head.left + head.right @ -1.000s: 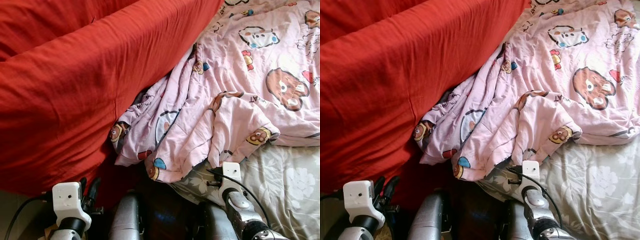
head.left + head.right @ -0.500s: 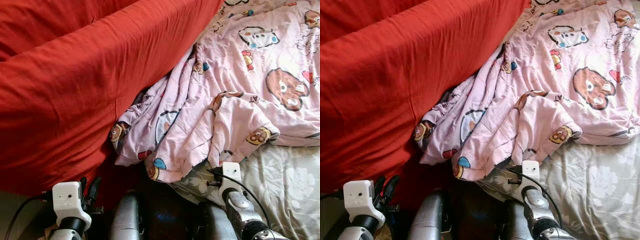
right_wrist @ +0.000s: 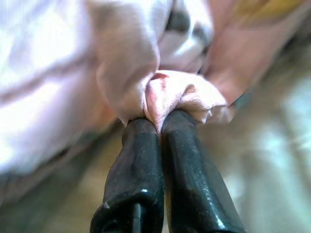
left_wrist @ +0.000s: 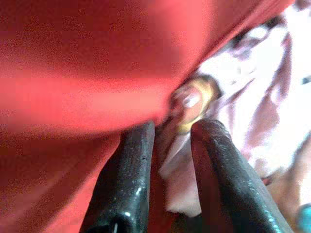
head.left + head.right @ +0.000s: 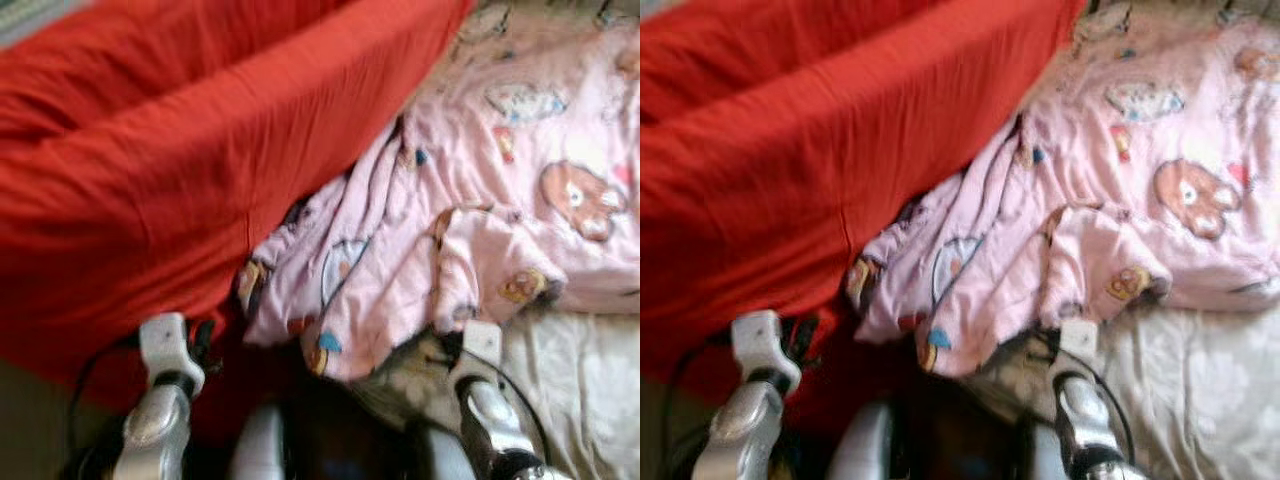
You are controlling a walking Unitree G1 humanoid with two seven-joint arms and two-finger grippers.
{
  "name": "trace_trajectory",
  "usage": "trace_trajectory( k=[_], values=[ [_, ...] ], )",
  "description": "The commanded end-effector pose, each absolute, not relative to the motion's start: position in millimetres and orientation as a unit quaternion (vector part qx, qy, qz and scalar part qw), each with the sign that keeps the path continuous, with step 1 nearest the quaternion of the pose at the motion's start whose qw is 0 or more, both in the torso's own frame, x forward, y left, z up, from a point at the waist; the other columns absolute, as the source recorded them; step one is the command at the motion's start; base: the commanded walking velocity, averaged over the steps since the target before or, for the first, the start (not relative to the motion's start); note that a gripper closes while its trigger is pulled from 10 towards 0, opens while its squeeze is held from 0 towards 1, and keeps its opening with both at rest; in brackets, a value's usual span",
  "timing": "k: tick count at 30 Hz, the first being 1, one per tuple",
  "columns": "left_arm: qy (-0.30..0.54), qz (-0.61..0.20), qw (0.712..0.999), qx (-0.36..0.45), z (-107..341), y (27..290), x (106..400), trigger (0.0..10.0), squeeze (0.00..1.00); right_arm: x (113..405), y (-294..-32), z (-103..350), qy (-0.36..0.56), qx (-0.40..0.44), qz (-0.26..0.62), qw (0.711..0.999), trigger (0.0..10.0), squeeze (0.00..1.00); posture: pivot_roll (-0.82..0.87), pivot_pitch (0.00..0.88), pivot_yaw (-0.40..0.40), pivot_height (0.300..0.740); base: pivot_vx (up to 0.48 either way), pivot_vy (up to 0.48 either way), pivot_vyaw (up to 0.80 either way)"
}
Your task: Clean up the room
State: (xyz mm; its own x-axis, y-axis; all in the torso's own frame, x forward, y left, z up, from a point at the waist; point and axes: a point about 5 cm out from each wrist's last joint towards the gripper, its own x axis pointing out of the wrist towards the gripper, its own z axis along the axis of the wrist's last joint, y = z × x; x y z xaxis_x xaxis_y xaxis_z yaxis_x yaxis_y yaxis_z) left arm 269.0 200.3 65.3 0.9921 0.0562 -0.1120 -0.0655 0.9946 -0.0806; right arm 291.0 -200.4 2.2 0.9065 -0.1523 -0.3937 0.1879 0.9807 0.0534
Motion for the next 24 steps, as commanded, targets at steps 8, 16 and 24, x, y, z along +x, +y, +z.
trace_trajectory(
  k=[8,16,24],
  values=[
    [0.07,0.043,0.996,-0.029,46.5,213.0,260.3,10.0,0.0,283.6,-197.2,-5.7,0.211,0.053,-0.085,0.972,0.0,0.0,0.09,0.0,0.032,0.642,0.0,0.0,0.0],
    [0.071,0.04,0.996,-0.03,37.7,212.5,259.1,10.0,0.0,274.6,-201.2,-12.0,0.216,0.057,-0.086,0.971,10.0,0.0,0.07,0.0,0.036,0.642,0.0,0.0,0.0],
    [0.069,0.035,0.997,-0.032,31.7,209.1,261.0,10.0,0.0,273.2,-202.8,-12.8,0.216,0.059,-0.092,0.97,10.0,0.0,0.07,0.0,0.033,0.642,0.0,0.0,0.0]
  ],
)
